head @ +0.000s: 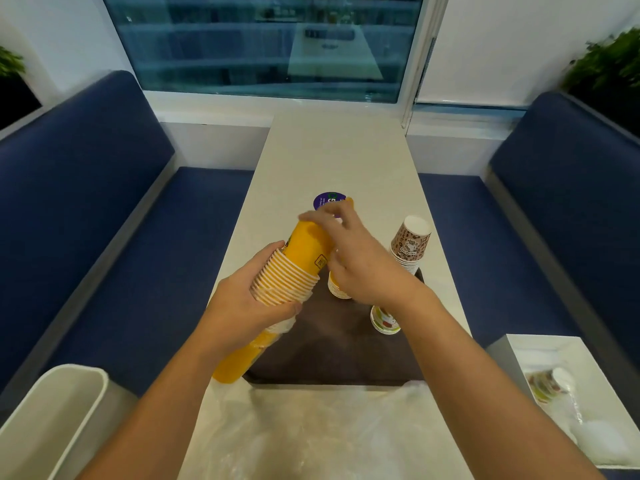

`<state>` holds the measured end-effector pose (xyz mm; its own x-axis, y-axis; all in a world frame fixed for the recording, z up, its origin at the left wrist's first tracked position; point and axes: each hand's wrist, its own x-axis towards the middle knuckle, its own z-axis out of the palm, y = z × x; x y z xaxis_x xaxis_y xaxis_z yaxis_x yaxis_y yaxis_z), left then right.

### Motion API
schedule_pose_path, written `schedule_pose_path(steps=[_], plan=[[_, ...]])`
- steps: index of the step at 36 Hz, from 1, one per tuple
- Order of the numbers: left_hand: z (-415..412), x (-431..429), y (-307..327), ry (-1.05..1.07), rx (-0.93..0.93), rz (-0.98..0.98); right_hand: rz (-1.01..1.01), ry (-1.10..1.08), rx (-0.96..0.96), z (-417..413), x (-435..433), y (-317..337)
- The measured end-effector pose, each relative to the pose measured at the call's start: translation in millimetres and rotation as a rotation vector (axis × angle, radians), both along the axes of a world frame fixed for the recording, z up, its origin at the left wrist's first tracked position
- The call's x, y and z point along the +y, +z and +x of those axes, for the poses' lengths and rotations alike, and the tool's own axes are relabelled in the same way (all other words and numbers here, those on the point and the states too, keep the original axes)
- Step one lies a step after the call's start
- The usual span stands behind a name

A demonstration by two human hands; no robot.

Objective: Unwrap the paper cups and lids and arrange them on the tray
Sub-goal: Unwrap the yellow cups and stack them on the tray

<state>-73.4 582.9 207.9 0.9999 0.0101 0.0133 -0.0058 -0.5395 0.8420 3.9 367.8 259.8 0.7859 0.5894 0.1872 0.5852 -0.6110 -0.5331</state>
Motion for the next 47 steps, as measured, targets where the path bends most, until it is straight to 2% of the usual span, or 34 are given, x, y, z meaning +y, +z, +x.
schedule_pose_path(steps=[3,5,10,12,15,17,22,28,31,33,35,37,39,42,47], plan=[[0,-1,2,-0.007,0.005,-0.009,-0.298,0.104,-0.274,0,5,-6],[-1,-2,5,-0.024,0.01,0.012,-0.383,0.058,-0.396,1,7,-12],[-2,5,5,0.024,0.003,-0.007,-0.24,-0.245,-0.536,17,-6,-22],[-1,8,4,0.056,0.015,-0.023,-0.132,-0.4,-0.455,24,-11,-26],[1,8,0,0.071,0.032,-0.028,0.121,-0.581,-0.153,32,-11,-38],[3,6,-3,0.067,0.041,-0.032,0.244,-0.667,-0.019,37,-10,-48],[8,-1,-6,0.049,0.058,-0.036,0.331,-0.704,0.176,43,-6,-67],[15,-7,-8,0.036,0.072,-0.031,0.281,-0.715,0.288,50,-6,-80],[17,-8,-7,0.044,0.073,-0.032,0.259,-0.719,0.13,43,-1,-74],[17,-7,-7,0.051,0.075,-0.027,0.262,-0.683,-0.028,33,3,-65],[17,-8,-7,0.055,0.078,-0.017,0.329,-0.527,-0.05,21,6,-53],[17,-7,-6,0.053,0.069,-0.002,0.344,-0.276,0.081,10,7,-41],[16,-8,-6,0.05,0.066,0.011,0.249,-0.088,0.223,-1,8,-34],[14,-8,-5,0.053,0.063,0.028,0.198,-0.057,0.294,-10,10,-31],[7,-8,-2,0.051,0.031,0.036,0.312,-0.1,0.317,-15,9,-29]])
